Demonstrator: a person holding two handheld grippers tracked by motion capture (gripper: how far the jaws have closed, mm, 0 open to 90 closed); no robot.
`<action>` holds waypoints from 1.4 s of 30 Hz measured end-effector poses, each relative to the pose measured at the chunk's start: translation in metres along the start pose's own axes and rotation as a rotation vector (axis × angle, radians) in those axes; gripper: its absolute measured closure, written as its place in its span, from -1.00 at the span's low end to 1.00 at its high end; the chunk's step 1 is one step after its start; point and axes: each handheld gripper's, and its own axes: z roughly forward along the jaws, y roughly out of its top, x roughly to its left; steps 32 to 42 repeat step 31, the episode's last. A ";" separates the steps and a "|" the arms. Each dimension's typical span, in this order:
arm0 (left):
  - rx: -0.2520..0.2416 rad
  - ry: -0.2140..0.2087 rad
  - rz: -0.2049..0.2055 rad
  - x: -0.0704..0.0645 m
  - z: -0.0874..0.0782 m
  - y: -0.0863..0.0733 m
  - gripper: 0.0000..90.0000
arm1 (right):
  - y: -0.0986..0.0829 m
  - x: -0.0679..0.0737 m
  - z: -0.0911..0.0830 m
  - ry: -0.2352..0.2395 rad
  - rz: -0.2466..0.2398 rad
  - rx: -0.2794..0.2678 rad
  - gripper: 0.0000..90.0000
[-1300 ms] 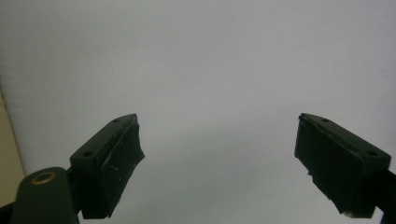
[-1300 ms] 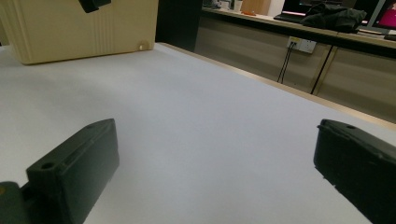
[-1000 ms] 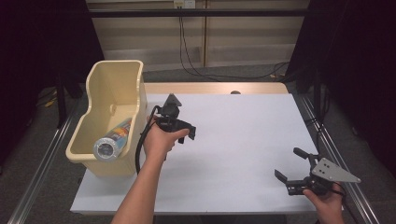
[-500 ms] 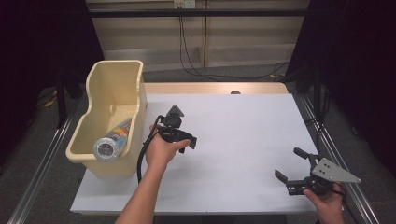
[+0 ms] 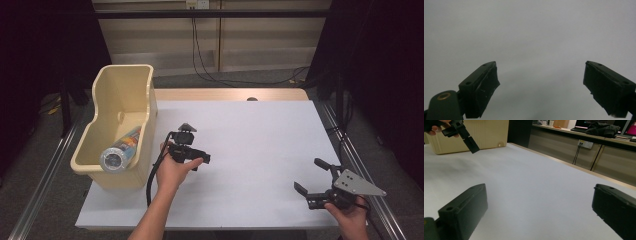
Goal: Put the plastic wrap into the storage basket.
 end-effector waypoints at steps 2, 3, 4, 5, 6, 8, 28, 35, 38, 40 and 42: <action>-0.024 -0.001 0.015 0.001 0.001 -0.004 -0.75 | 0.000 0.000 0.000 -0.001 0.000 0.001 -1.00; -0.044 -0.007 0.019 0.001 0.001 -0.006 -0.75 | 0.000 0.000 0.000 0.001 0.002 0.002 -1.00; -0.083 -0.005 0.039 0.001 0.001 -0.009 -0.76 | 0.000 0.000 0.000 -0.001 -0.001 0.000 -1.00; -0.083 -0.005 0.039 0.001 0.001 -0.009 -0.77 | 0.000 -0.001 0.000 -0.001 -0.003 0.000 -1.00; -0.101 -0.007 0.050 0.002 0.001 -0.011 -0.77 | 0.000 -0.001 0.000 -0.001 -0.003 0.000 -1.00; -0.130 -0.016 0.074 0.002 0.001 -0.014 -0.79 | 0.000 0.000 0.000 -0.001 -0.004 0.000 -1.00; -0.554 0.071 0.220 0.004 -0.006 -0.055 -0.93 | -0.001 0.000 0.001 0.003 -0.005 0.003 -1.00; -0.618 0.065 0.228 0.004 -0.009 -0.062 -0.93 | 0.000 0.001 0.002 0.003 -0.007 -0.001 -1.00; -0.618 0.065 0.228 0.004 -0.009 -0.062 -0.93 | 0.000 0.001 0.002 0.003 -0.007 -0.001 -1.00; -0.618 0.065 0.228 0.004 -0.009 -0.062 -0.93 | 0.000 0.001 0.002 0.003 -0.007 -0.001 -1.00; -0.618 0.065 0.228 0.004 -0.009 -0.062 -0.93 | 0.000 0.001 0.002 0.003 -0.007 -0.001 -1.00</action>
